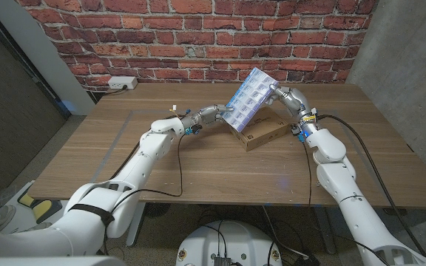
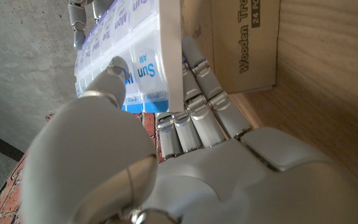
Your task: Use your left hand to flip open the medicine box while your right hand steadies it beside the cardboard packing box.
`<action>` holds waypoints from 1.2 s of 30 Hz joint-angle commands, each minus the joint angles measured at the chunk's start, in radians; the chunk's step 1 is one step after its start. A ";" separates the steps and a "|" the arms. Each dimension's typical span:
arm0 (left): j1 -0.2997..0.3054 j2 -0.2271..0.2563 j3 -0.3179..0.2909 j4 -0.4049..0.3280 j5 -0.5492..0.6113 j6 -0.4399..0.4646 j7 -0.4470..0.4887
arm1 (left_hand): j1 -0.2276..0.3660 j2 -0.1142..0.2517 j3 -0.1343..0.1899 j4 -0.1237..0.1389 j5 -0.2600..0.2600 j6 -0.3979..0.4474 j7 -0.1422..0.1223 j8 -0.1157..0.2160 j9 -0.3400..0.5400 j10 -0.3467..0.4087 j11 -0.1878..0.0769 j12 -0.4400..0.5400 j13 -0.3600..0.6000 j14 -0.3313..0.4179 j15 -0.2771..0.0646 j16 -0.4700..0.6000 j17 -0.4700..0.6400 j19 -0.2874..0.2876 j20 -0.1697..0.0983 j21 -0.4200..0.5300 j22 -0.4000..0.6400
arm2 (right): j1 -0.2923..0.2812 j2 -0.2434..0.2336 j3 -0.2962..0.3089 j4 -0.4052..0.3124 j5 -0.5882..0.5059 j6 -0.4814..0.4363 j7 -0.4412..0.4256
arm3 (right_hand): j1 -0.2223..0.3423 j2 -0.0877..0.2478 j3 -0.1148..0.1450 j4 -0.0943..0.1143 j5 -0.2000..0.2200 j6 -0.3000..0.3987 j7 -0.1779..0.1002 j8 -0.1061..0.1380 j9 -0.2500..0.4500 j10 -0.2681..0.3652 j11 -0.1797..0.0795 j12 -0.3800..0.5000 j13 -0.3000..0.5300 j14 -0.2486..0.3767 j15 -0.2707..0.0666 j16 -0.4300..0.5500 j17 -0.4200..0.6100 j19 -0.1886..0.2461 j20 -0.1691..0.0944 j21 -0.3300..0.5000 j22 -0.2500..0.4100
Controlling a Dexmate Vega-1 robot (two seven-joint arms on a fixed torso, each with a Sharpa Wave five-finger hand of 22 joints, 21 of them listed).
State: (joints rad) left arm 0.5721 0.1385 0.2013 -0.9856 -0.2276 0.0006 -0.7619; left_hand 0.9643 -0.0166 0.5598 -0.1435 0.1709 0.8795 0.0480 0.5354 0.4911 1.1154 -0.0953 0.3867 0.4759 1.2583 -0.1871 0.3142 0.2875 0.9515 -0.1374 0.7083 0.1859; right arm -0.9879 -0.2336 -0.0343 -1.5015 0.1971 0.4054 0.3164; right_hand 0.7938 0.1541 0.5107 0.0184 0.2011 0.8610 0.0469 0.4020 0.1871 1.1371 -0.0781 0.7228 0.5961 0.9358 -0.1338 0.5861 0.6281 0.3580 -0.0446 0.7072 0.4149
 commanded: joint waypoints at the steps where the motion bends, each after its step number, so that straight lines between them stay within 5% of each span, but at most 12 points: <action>1: 0.006 -0.009 -0.011 -0.001 0.005 -0.001 0.024 | 0.093 0.098 0.027 0.015 0.007 0.034 0.025 -0.002 0.003 0.063 -0.049 0.006 0.003 0.036 -0.029 0.007 0.025 -0.006 -0.027 0.007 0.003 | 0.005 0.023 0.006 0.019 -0.024 0.027 -0.031 | 0.026 0.029 0.033 0.038 0.005 0.131 -0.120 0.174 0.292 0.040 -0.069 0.005 0.003 -0.006 -0.093 -0.005 0.007 -0.009 -0.075 0.011 0.004; 11: 0.026 -0.019 -0.022 -0.026 -0.003 0.009 0.064 | 0.095 0.097 0.029 0.014 0.006 0.039 0.028 -0.005 0.003 0.069 -0.046 0.002 0.000 0.040 -0.029 0.009 0.027 -0.004 -0.028 0.015 0.002 | -0.030 0.088 0.014 -0.006 -0.196 0.089 -0.255 | 0.041 0.028 0.032 0.029 0.008 0.147 -0.117 0.171 0.276 0.044 -0.062 0.000 -0.007 -0.004 -0.095 -0.011 0.017 -0.016 -0.084 0.031 0.009; 18: 0.028 -0.023 -0.023 -0.031 -0.007 0.018 0.083 | 0.096 0.096 0.031 0.013 0.006 0.040 0.031 -0.007 0.005 0.073 -0.046 0.002 0.002 0.043 -0.029 0.010 0.028 -0.003 -0.028 0.020 0.002 | -0.037 0.095 0.009 -0.018 -0.272 0.092 -0.335 | 0.049 0.025 0.030 0.024 0.010 0.160 -0.118 0.173 0.272 0.053 -0.063 0.001 -0.011 -0.001 -0.096 -0.017 0.022 -0.022 -0.098 0.043 0.011; 30: 0.023 -0.028 -0.029 -0.019 -0.013 0.017 0.092 | 0.096 0.094 0.034 0.013 0.006 0.044 0.029 -0.010 0.005 0.075 -0.045 -0.001 0.004 0.045 -0.028 0.010 0.029 -0.004 -0.029 0.027 0.001 | -0.036 0.079 -0.005 -0.029 -0.316 0.079 -0.375 | 0.057 0.019 0.021 0.020 0.013 0.169 -0.121 0.176 0.278 0.058 -0.058 0.008 -0.003 0.002 -0.096 -0.030 0.028 -0.046 -0.119 0.058 0.012; 36: 0.021 -0.029 -0.030 -0.015 -0.012 0.018 0.092 | 0.096 0.093 0.035 0.012 0.005 0.043 0.030 -0.011 0.007 0.073 -0.046 -0.003 0.006 0.043 -0.029 0.009 0.030 -0.006 -0.029 0.029 0.001 | -0.031 0.044 -0.022 -0.045 -0.305 0.048 -0.321 | 0.091 0.029 0.031 -0.005 0.023 0.181 -0.098 0.167 0.262 0.087 -0.058 -0.001 -0.034 0.034 -0.095 -0.029 0.042 -0.025 -0.077 0.093 0.011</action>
State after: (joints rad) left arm 0.5963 0.1132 0.1745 -1.0069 -0.2371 0.0166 -0.6767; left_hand 0.9644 -0.0166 0.5609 -0.1446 0.1680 0.8812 0.0464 0.5265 0.4966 1.1248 -0.0859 0.3819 0.4757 1.2576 -0.1782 0.3148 0.2877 0.9516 -0.1374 0.7324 0.1863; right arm -1.0220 -0.1541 -0.0341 -1.5265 -0.0879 0.4874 -0.0238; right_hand 0.8554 0.1615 0.5181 0.0109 0.2105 0.8771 0.0625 0.5767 0.2413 1.1583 -0.0806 0.7283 0.5751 0.9571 -0.1325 0.5603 0.6651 0.3229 -0.0415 0.7859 0.4246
